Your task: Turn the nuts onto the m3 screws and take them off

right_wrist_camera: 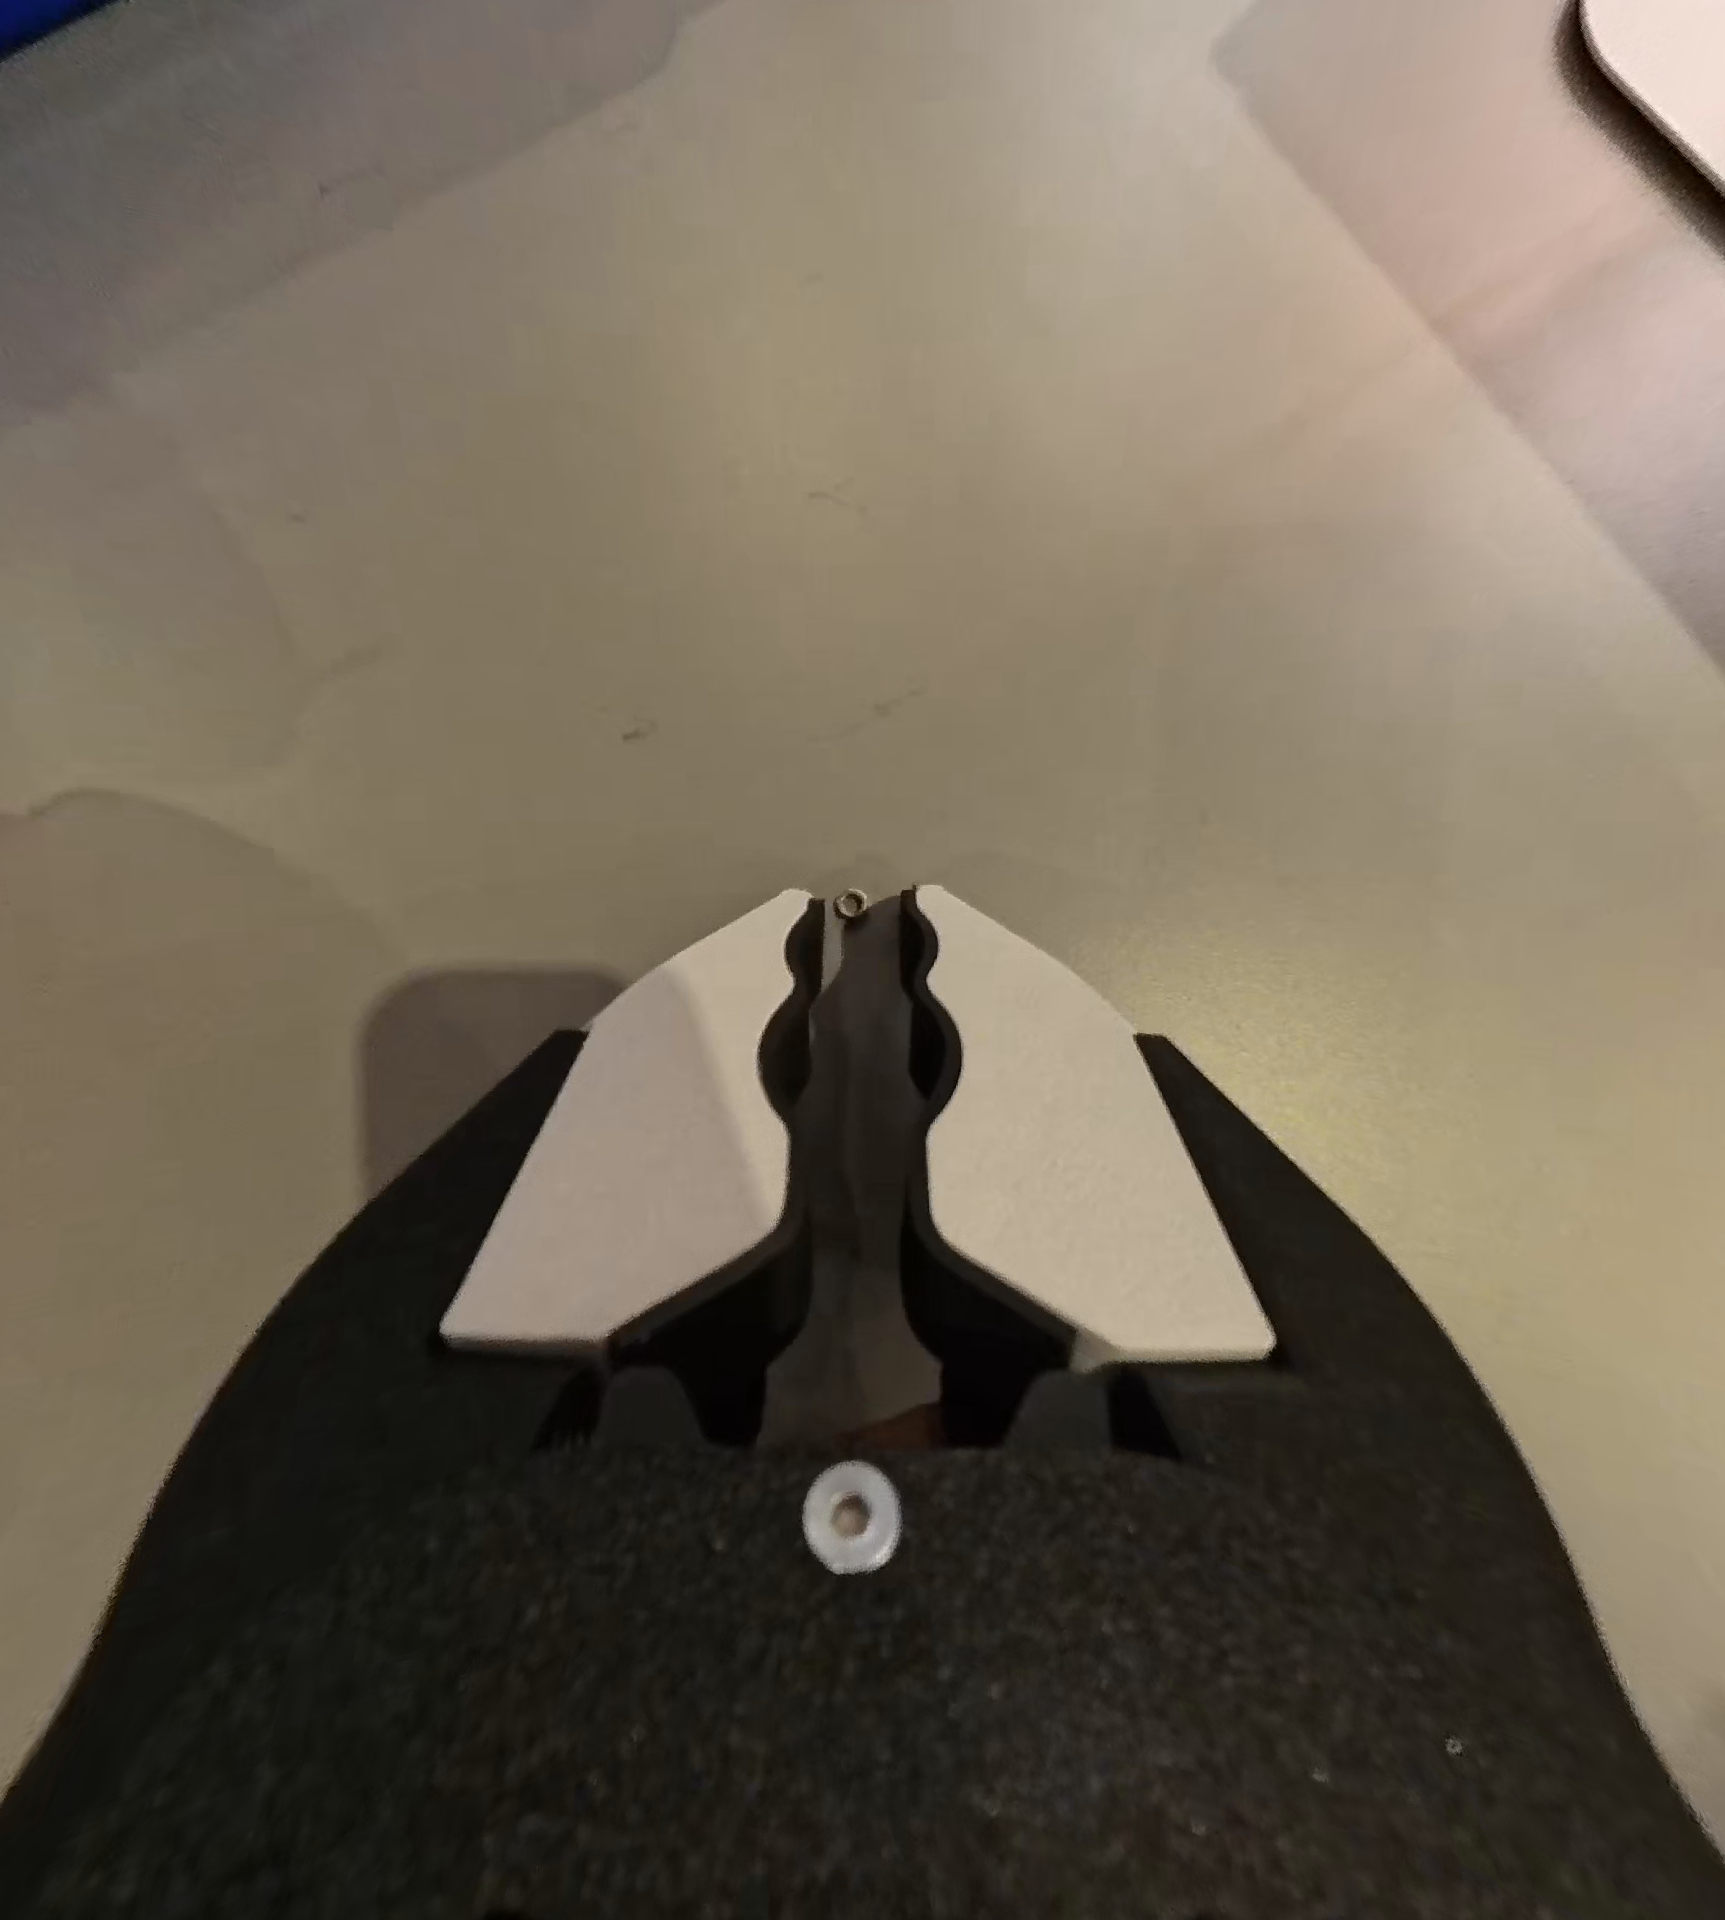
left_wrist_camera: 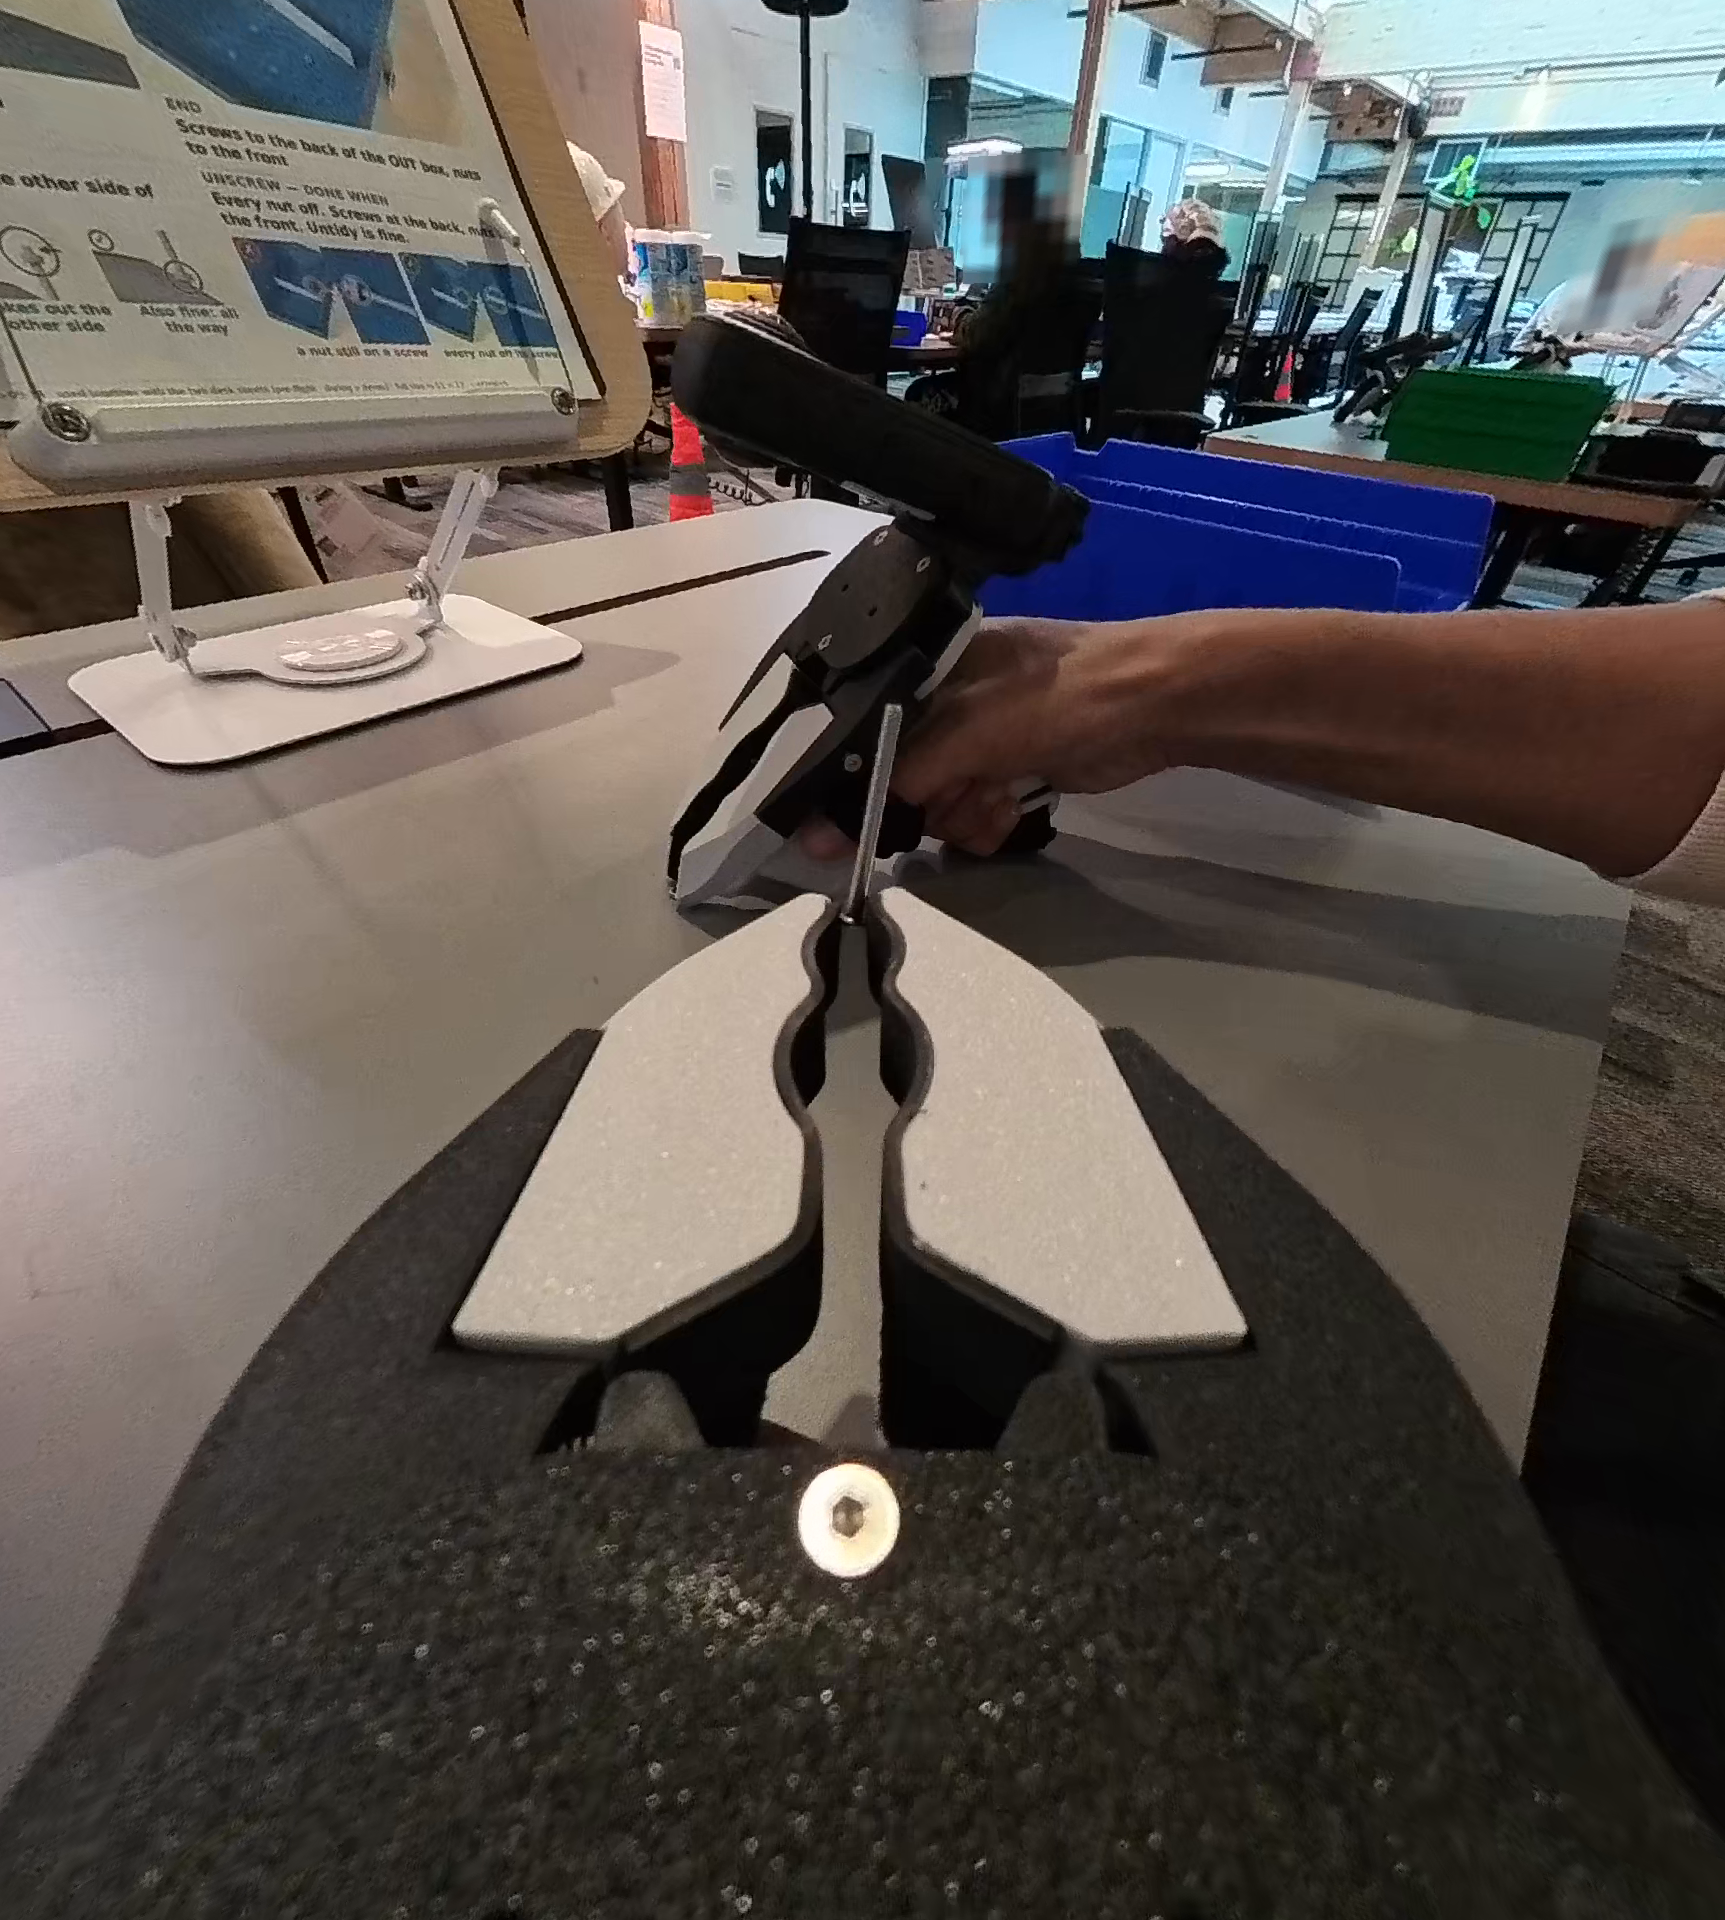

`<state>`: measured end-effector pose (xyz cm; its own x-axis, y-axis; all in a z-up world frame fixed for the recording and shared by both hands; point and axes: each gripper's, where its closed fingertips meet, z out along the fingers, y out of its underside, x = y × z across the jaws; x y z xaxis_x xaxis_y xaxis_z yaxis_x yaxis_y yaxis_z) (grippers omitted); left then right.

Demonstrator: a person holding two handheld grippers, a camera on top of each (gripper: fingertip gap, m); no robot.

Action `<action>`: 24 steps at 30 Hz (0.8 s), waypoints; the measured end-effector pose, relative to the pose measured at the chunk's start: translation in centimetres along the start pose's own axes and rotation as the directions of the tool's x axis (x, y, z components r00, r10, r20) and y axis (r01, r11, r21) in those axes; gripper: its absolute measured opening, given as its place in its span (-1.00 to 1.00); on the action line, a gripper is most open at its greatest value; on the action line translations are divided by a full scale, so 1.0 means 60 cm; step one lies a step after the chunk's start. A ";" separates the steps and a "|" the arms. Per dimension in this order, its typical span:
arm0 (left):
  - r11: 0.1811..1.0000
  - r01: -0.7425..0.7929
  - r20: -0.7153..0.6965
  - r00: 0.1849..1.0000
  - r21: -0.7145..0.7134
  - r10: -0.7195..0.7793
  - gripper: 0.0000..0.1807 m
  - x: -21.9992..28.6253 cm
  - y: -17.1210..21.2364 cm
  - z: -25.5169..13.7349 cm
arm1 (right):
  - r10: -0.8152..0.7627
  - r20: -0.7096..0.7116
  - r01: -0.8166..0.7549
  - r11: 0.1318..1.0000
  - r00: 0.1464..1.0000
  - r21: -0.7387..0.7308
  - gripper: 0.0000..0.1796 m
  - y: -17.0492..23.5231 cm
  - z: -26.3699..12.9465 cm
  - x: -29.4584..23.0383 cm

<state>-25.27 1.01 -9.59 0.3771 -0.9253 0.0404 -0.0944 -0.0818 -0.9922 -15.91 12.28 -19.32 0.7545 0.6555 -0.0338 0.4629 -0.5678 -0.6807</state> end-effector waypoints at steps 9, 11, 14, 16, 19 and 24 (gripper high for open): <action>1.000 0.002 0.000 1.000 -0.003 -0.002 -0.96 0.000 0.000 0.001 | -0.014 0.008 0.014 1.000 1.000 -0.002 -0.94 0.000 0.001 -0.003; 1.000 0.003 -0.001 1.000 -0.005 -0.003 -0.95 -0.001 0.001 0.001 | -0.020 0.011 0.020 1.000 1.000 -0.003 -0.95 0.000 0.001 -0.003; 1.000 0.003 -0.001 1.000 -0.006 -0.003 -0.96 0.000 0.001 0.002 | -0.028 0.016 0.028 1.000 0.999 0.000 -0.95 -0.001 0.001 -0.004; 1.000 0.004 -0.001 1.000 -0.008 -0.004 -0.95 -0.001 0.001 0.002 | -0.042 0.017 0.042 0.999 0.999 0.020 -1.00 -0.005 -0.001 -0.007; 1.000 0.007 -0.001 1.000 -0.011 -0.007 -0.95 -0.001 0.002 0.003 | -0.071 0.013 0.071 0.997 0.997 0.030 -1.00 0.000 -0.009 -0.012; 1.000 0.009 0.003 1.000 -0.004 -0.009 -0.96 -0.002 0.000 0.002 | -0.068 0.046 0.064 0.994 0.997 0.083 -0.84 -0.010 -0.027 -0.033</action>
<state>-25.24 1.17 -9.63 0.3803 -0.9236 0.0486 -0.0951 -0.0913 -0.9913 -16.94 10.52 -17.63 0.6992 0.7146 -0.0207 0.4698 -0.4812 -0.7401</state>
